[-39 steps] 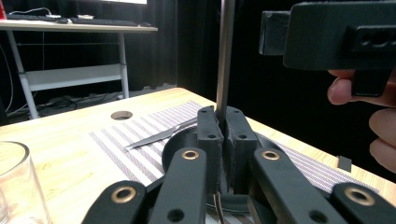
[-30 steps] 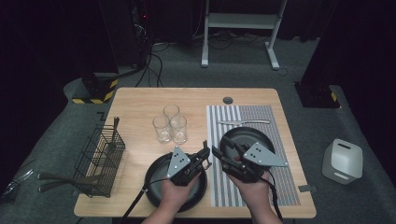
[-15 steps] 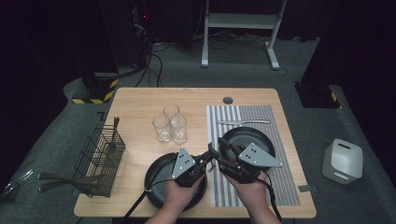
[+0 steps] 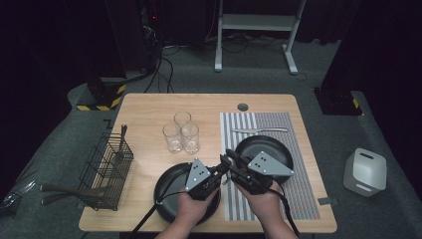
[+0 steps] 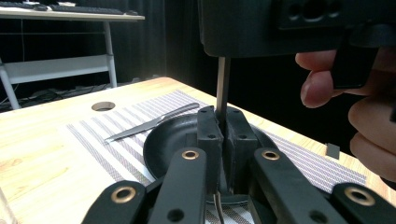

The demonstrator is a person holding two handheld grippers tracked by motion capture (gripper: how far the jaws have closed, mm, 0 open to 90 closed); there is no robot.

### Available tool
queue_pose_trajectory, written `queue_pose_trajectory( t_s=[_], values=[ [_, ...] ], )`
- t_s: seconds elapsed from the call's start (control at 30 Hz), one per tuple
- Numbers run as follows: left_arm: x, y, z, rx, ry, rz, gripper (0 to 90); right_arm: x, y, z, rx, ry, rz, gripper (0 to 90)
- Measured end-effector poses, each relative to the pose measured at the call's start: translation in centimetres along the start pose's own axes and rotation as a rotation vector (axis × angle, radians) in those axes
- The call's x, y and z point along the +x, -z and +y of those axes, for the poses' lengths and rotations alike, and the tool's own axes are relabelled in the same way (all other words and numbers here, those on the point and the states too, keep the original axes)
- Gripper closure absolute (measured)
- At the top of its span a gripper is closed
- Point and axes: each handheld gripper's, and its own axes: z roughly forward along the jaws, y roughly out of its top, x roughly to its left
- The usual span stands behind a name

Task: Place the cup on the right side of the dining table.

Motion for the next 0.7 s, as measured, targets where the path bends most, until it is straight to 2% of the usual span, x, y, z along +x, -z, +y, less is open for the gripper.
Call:
queue_pose_trajectory(
  t_s=[0.7],
  values=[
    [-0.17,0.00,0.17,-0.004,-0.009,0.000,86.5,-0.05,0.13,-0.11,0.005,0.011,-0.005,74.2]
  ],
)
